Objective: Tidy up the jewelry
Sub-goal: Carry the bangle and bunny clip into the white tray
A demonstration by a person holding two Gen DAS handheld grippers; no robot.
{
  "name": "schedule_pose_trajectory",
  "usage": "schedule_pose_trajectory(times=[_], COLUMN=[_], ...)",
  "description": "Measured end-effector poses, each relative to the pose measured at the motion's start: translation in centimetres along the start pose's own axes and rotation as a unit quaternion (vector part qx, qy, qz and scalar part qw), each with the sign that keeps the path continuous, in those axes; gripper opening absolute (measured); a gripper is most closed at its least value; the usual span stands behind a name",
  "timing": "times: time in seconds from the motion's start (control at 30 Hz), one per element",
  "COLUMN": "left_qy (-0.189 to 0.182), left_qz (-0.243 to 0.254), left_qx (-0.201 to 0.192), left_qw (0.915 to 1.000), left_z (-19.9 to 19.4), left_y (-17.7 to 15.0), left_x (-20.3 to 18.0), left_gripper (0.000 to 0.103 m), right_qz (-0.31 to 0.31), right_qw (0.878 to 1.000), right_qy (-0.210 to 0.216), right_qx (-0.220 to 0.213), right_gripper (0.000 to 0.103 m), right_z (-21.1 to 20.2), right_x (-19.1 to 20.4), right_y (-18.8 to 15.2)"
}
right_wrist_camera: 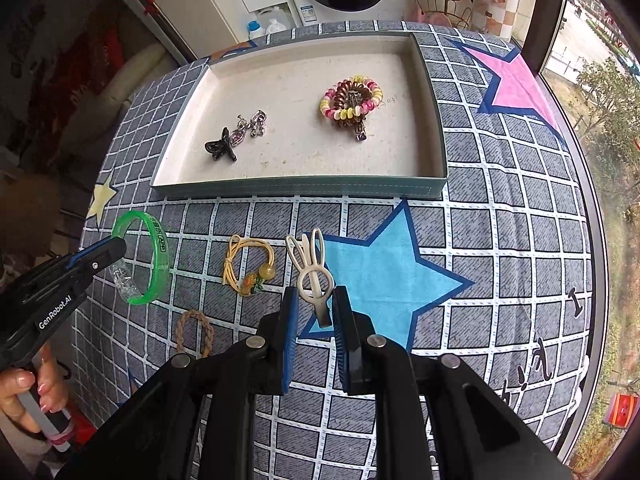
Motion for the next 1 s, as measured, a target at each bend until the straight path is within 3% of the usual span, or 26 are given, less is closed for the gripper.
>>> schedule_pose_trajectory(times=[0.4, 1.0], left_qy=[-0.014, -0.002], left_qz=[0.007, -0.019], left_qx=[-0.029, -0.026], left_qw=[0.9995, 0.9995], left_z=[-0.7, 3.9], left_y=[4.7, 10.0], left_x=[-2.0, -3.3], left_gripper=[0.020, 0.020], right_qz=[0.006, 0.017], right_qw=[0.999, 0.999], right_qy=[0.012, 0.032], right_qx=[-0.032, -0.038], right_gripper=[0.018, 0.018], right_z=[-1.7, 1.3], right_x=[-0.7, -2.2], right_y=[4.5, 11.0])
Point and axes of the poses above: each gripper's, at about its wrist camera, not at the fingertips, and z roughly the way its jaws point, x to its left, y to its top, the point moved 9 cm from there along z, roughly the way its jaws point, and after that the axes turned 2 degrees about -z, right-handed, at the moved point
